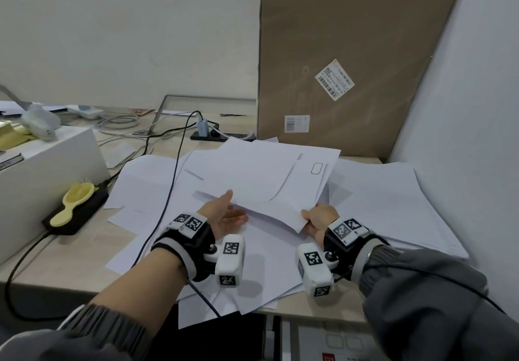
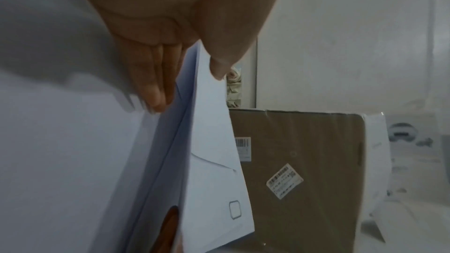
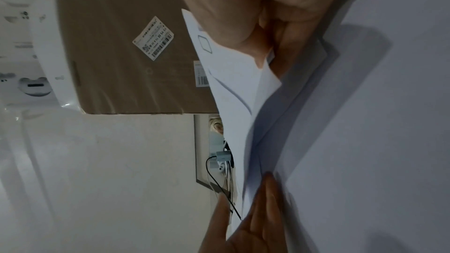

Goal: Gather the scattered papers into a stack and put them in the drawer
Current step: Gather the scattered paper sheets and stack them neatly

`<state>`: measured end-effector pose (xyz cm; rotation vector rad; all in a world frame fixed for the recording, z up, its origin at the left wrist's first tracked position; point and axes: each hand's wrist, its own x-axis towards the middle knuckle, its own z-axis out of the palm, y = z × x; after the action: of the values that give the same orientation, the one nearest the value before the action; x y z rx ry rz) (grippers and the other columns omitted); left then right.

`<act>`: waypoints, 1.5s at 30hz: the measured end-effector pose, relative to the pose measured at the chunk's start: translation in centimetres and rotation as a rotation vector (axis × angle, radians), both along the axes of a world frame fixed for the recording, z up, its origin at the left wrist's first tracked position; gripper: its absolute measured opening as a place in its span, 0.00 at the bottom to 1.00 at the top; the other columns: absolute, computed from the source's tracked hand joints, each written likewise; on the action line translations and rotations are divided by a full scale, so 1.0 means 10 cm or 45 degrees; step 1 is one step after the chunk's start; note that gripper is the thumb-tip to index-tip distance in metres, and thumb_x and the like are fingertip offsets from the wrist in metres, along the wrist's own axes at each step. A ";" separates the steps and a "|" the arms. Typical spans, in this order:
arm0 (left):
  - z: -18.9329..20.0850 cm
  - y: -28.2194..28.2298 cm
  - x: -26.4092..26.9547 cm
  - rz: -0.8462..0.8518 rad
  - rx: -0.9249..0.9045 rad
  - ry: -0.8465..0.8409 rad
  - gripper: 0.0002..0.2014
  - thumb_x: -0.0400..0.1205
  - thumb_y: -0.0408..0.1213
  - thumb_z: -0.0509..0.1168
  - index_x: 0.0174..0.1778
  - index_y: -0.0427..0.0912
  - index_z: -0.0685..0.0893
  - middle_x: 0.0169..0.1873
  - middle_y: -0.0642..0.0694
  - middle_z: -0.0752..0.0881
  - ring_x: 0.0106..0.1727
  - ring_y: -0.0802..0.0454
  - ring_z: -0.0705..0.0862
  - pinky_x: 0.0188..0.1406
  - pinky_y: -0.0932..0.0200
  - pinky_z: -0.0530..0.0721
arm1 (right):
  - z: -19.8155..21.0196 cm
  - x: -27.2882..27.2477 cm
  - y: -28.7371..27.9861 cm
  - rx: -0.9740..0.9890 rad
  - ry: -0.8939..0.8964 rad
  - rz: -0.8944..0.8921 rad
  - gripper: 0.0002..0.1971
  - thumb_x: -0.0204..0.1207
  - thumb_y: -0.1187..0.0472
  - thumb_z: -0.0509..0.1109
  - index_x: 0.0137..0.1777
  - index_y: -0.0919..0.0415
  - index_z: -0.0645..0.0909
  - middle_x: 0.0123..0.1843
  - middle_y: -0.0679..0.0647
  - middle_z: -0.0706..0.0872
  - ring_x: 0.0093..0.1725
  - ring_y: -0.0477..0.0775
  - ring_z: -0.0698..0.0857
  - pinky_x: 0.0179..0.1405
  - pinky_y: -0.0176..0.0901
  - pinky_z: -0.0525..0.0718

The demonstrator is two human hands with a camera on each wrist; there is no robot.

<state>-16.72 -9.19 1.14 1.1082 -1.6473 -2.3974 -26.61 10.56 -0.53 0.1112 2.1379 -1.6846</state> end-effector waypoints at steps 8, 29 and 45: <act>0.02 -0.01 -0.24 0.153 0.190 0.109 0.11 0.86 0.37 0.62 0.43 0.32 0.80 0.41 0.35 0.85 0.44 0.38 0.84 0.56 0.39 0.79 | -0.08 0.09 0.02 -0.385 -0.188 0.044 0.09 0.80 0.76 0.61 0.54 0.66 0.79 0.48 0.59 0.87 0.49 0.58 0.86 0.45 0.48 0.86; 0.75 -0.33 0.34 -0.176 -0.453 0.576 0.08 0.84 0.27 0.62 0.55 0.39 0.83 0.49 0.42 0.89 0.51 0.42 0.87 0.49 0.50 0.85 | 1.09 0.17 0.43 -0.346 0.202 0.498 0.35 0.62 0.49 0.77 0.69 0.62 0.78 0.65 0.57 0.85 0.65 0.57 0.83 0.72 0.54 0.75; 0.90 -0.09 0.36 -0.322 -0.425 0.747 0.27 0.71 0.38 0.73 0.67 0.38 0.82 0.60 0.42 0.88 0.60 0.43 0.88 0.52 0.54 0.88 | 1.02 0.37 0.17 -0.544 0.360 0.208 0.19 0.68 0.67 0.78 0.61 0.66 0.84 0.58 0.62 0.89 0.58 0.62 0.88 0.63 0.53 0.83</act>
<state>-13.16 -10.06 10.17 0.1283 -1.9214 -2.1472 -22.88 12.31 9.67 -0.4359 1.8523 -2.1096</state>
